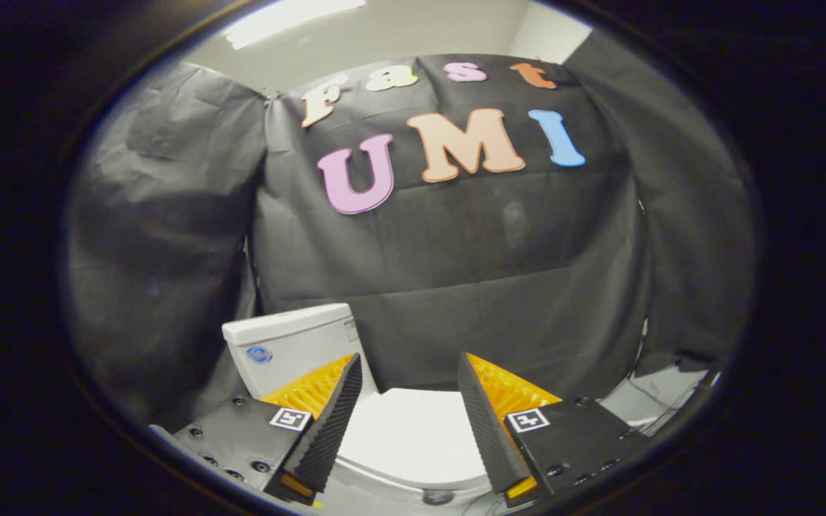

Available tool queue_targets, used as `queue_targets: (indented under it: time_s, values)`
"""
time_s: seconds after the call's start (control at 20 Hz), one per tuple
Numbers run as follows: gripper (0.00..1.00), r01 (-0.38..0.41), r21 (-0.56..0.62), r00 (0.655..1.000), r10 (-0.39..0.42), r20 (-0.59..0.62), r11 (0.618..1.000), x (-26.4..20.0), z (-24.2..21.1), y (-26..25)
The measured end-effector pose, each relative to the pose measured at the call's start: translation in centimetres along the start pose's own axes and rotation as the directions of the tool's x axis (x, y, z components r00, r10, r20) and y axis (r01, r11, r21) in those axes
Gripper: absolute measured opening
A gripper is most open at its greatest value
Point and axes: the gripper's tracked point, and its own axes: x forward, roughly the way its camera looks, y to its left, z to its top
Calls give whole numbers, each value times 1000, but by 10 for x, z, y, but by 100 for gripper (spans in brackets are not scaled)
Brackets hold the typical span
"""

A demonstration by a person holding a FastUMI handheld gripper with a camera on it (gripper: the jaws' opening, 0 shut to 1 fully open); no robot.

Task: Open the toilet lid.

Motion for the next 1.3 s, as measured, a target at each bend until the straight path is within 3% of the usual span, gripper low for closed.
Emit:
queue_targets:
  time_s: [0.3, 0.65, 0.85, 1.0, 1.3]
  values:
    - [83, 123, 266, 987, -146, 68, 956, -6, -35, 2]
    - [83, 240, 487, 951, -305, 57, 840, -28, -79, -7]
    - [81, 332, 576, 917, -399, -12, 747, -44, -117, -15]
    - [81, 346, 642, 906, -421, -40, 684, -54, -138, -9]
    - [81, 431, 739, 855, -496, -150, 519, -73, -198, -7]
